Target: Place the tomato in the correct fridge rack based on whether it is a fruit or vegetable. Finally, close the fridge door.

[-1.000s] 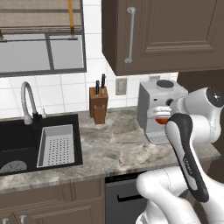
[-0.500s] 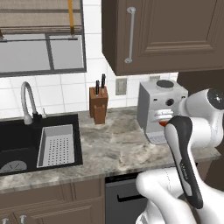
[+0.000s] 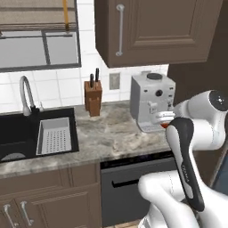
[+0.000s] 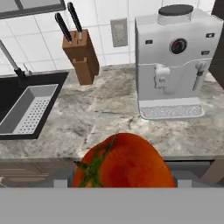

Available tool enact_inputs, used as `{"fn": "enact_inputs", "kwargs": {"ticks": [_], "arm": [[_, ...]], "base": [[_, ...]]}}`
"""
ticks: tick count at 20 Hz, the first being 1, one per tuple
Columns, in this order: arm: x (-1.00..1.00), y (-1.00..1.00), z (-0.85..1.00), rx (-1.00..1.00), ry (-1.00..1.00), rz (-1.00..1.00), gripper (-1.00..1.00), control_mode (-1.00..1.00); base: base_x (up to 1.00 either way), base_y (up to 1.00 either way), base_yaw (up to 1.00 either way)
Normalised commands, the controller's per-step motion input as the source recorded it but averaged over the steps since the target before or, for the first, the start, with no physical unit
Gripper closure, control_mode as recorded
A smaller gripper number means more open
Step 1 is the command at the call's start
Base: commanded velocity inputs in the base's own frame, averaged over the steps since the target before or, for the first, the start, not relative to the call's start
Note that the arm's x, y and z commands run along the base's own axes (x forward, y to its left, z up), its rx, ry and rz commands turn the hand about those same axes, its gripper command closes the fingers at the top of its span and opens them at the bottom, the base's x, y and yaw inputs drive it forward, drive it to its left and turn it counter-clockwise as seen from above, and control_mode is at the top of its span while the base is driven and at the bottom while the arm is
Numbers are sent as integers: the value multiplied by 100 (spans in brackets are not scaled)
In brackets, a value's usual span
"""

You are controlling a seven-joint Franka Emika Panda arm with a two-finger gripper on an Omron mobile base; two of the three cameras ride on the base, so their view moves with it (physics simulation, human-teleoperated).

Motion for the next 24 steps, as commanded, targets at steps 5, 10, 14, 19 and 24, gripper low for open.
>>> {"fn": "enact_inputs", "kwargs": {"ticks": [5,10,14,19,24], "arm": [[0,0,0,0,0,0,100,100],[0,0,0,0,0,0,100,100],[0,0,0,0,0,0,100,100],[0,0,0,0,0,0,100,100],[0,0,0,0,0,0,100,100]], "base": [[-100,-3,-23],[-70,-33,-39],[-28,-55,-44],[-2,-78,-33],[6,-82,-21]]}}
